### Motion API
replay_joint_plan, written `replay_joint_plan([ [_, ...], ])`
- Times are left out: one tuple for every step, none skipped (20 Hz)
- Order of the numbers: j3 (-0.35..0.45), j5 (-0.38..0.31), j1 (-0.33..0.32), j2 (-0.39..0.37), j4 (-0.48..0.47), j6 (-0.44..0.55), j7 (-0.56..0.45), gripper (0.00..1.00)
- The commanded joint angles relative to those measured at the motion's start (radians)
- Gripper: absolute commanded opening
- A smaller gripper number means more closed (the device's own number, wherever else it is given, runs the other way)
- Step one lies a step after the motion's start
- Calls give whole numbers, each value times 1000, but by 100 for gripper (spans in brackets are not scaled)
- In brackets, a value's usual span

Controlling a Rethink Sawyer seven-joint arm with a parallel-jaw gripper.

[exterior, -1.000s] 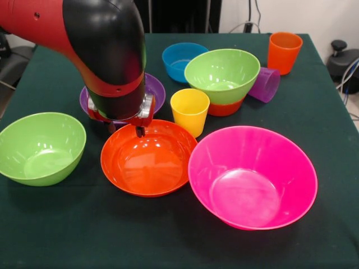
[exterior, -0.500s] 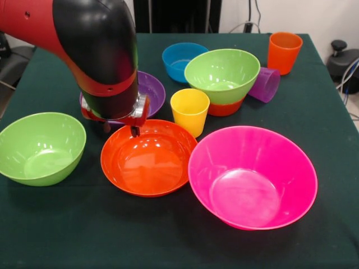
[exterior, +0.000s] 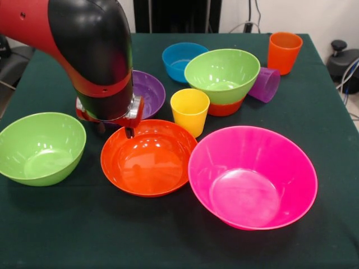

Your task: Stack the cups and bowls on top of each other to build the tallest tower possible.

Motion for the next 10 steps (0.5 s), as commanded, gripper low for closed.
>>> replay_joint_plan([
  [144,-84,-7,71,-5,-91,-113,100],
  [147,-85,-7,76,-9,-94,-110,100],
  [148,-88,-7,79,-12,-97,-107,100],
  [149,-90,-6,84,-17,-99,-104,100],
  [149,-93,-5,88,-22,-102,-100,100],
  [148,-95,-4,93,-30,-102,-97,100],
  [148,-96,-3,100,-40,-98,-95,100],
  [148,-98,-3,106,-52,-93,-95,100],
  [147,-101,-2,113,-67,-86,-95,100],
  [146,-102,-2,119,-78,-83,-95,100],
])
